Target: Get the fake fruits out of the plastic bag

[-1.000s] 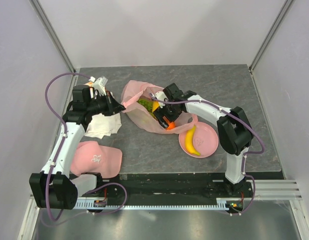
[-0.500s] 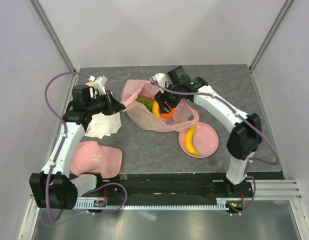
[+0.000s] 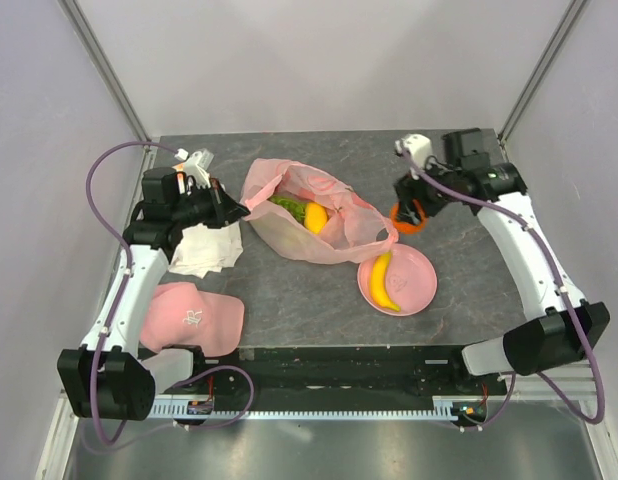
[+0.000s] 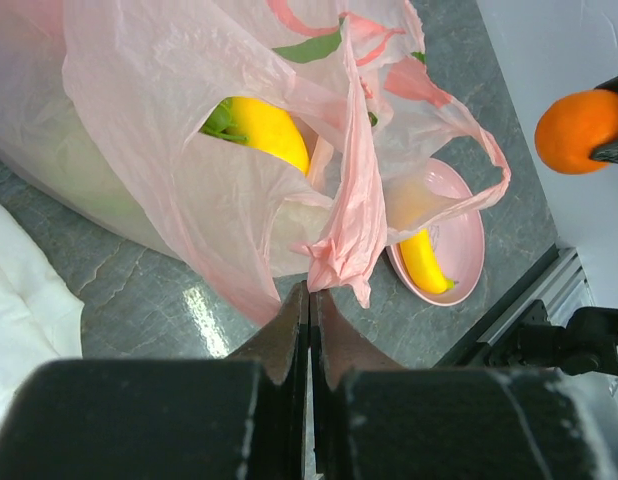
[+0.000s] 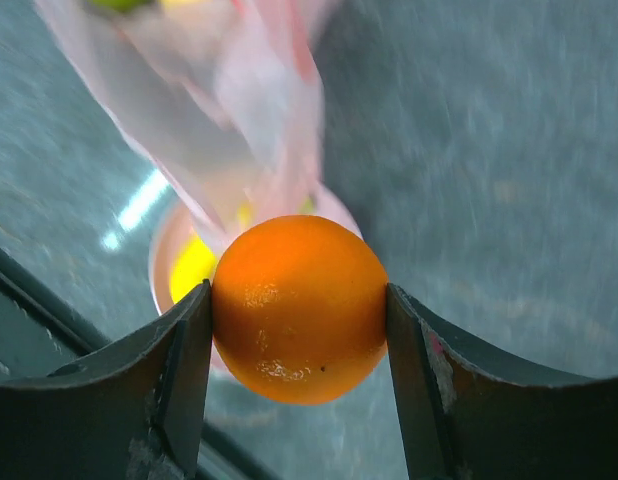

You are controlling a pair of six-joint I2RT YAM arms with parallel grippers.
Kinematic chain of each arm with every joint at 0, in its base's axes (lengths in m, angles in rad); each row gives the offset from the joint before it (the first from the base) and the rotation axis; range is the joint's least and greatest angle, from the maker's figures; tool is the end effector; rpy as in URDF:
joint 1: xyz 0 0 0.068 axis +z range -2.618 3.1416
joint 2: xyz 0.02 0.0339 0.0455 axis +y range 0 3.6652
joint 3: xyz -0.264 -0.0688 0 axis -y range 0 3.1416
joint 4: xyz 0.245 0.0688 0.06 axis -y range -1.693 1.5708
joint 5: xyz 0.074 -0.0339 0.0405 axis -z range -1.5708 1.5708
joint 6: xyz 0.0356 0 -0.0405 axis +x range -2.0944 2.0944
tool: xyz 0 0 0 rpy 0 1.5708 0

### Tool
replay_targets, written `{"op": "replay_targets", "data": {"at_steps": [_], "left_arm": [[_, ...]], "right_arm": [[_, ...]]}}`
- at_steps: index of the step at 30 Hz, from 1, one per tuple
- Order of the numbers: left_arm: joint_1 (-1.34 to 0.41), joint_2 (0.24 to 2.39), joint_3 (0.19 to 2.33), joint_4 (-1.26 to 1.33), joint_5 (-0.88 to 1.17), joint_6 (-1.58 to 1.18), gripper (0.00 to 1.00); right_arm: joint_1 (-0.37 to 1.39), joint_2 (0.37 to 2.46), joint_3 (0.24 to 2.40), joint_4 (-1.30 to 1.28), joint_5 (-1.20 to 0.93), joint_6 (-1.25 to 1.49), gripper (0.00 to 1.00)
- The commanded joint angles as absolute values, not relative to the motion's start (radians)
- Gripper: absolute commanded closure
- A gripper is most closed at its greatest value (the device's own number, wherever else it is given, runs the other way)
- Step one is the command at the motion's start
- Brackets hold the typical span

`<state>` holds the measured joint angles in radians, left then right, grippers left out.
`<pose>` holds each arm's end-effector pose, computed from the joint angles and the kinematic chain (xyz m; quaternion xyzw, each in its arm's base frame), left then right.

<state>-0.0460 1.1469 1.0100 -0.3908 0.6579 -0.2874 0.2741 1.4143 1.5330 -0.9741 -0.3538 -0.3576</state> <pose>0.2493 -0.0333 0.3287 0.0610 0.8340 -0.3545 0.4185 0.2715 0.0891 0.3818 -0.3450 0.8573 0.1503 0.3512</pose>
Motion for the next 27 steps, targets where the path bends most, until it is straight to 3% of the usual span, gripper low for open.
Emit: {"op": "replay_targets", "data": {"at_steps": [1,10,20,27], "left_arm": [[-0.043,1.12,1.06,-0.382,0.678,-0.241,0.99],[-0.043,1.112,1.077,-0.397,0.661,-0.236,0.98],[-0.002,1.097,1.037,-0.429,0.695,-0.226,0.98],[-0.002,1.123,1.012,-0.5,0.693,-0.086,0.98]], "right_arm": [[0.153,1.276,1.424,-1.173,-0.46,-0.543,0.64],[0.137,1.305,1.142,-1.077,-0.48,-0.653,0.63],[0.115,1.6,1.154,-0.914,-0.609,-0.678,0.63],[0.115,1.762,1.216,-0.793,-0.732,-0.54,0.64]]}}
